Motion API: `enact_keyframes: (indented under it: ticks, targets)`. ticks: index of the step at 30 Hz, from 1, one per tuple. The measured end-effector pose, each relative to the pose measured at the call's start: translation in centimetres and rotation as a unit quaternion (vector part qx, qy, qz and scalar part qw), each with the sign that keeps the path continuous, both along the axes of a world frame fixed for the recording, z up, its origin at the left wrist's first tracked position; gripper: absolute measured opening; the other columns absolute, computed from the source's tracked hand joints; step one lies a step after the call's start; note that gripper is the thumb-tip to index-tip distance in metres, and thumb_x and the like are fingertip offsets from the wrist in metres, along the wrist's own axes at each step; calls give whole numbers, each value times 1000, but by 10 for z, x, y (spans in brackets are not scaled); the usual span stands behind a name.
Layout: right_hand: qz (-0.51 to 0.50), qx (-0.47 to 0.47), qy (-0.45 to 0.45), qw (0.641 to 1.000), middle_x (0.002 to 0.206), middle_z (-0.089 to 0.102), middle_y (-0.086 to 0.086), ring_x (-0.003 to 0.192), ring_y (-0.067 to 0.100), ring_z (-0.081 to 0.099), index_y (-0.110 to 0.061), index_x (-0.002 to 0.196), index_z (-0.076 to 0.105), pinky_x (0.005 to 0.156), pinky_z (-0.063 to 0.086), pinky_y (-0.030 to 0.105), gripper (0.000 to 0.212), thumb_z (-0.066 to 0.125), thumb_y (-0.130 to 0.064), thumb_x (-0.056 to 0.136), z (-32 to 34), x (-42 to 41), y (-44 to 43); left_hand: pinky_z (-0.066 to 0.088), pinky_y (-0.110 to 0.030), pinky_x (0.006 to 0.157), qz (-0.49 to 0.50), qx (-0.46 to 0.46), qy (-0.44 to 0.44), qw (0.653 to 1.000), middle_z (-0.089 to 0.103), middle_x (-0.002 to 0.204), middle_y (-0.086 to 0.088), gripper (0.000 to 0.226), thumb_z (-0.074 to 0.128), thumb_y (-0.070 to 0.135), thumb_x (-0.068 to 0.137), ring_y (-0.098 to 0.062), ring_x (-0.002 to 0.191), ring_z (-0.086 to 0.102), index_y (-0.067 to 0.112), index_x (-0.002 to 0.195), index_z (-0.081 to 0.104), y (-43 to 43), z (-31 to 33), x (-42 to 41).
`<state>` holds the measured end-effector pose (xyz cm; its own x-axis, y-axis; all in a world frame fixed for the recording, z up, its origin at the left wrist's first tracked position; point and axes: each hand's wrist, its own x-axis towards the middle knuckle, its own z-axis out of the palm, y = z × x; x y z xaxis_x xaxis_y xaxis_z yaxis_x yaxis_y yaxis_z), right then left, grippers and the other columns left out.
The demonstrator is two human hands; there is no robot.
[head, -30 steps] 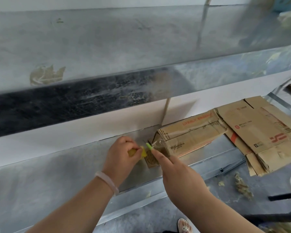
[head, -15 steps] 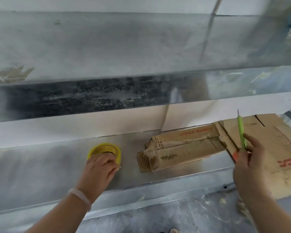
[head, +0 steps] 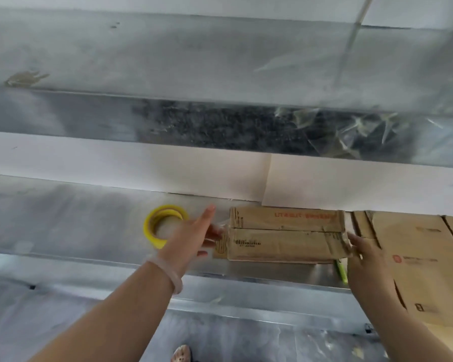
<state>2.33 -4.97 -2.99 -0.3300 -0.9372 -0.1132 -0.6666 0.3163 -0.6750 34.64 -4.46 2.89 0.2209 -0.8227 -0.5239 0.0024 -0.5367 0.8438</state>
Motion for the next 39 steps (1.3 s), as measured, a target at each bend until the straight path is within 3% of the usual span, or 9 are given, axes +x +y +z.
enact_keyframes:
  ticks: [2,4,7,9,15,19,28,33,39]
  targets:
    - [-46,-46,-187,980,116,64,-6,110,19,60,-36,117,62,97,47,41,29,37,-28,103,20,4,-7,50,-35,76,13,10,52,999,69,67,0,44,56,56,87,-17,69,63,17,67,63,-2,2,-9]
    - [-23,-13,-275,961,108,68,-6,109,18,61,-28,115,65,102,45,44,35,34,-39,105,42,13,-13,50,-37,77,24,-7,89,996,64,64,-2,36,64,45,86,-18,66,60,16,64,60,-2,0,-17]
    - [47,50,-182,981,104,62,-6,105,18,55,-29,113,57,95,38,36,38,29,-52,102,60,28,-15,49,-36,73,55,-4,171,984,57,60,-1,32,62,36,90,-16,59,56,14,67,59,-3,2,-23]
    - [63,58,-170,982,109,62,-4,106,19,55,-27,119,58,93,38,37,47,27,-56,100,59,30,-18,49,-32,66,67,29,198,978,58,61,-2,42,56,45,92,-18,58,56,14,64,58,-3,6,-21]
    - [65,42,-183,980,100,59,-4,100,20,52,-25,114,56,86,33,31,40,28,-50,102,62,32,-22,49,-26,57,-23,107,71,991,61,62,-5,55,47,59,92,-19,54,56,11,67,59,-5,16,-10]
    - [66,40,-177,981,100,57,-3,97,20,51,-23,118,56,84,33,31,43,27,-51,102,63,32,-22,46,-24,53,-42,138,59,988,58,57,-5,56,47,58,92,-17,47,53,11,62,57,-5,15,-8]
    - [68,39,-147,986,91,57,-10,86,14,52,-21,120,57,77,34,32,48,25,-52,102,57,32,-27,49,-23,49,50,87,230,968,59,65,-2,31,63,37,88,-13,51,54,12,70,58,-5,6,-5]
    - [71,46,-142,986,91,57,-12,84,12,52,-26,113,54,76,35,32,41,25,-53,101,57,32,-30,53,-25,52,40,29,232,972,64,73,-4,23,61,30,90,-14,56,62,10,80,64,-4,4,-2]
    - [67,55,-147,985,88,55,-12,87,17,52,-29,108,50,79,36,34,36,25,-53,101,60,33,-32,49,-23,49,64,-14,232,970,56,60,-1,21,53,19,95,-11,50,51,9,77,58,-4,-11,-13]
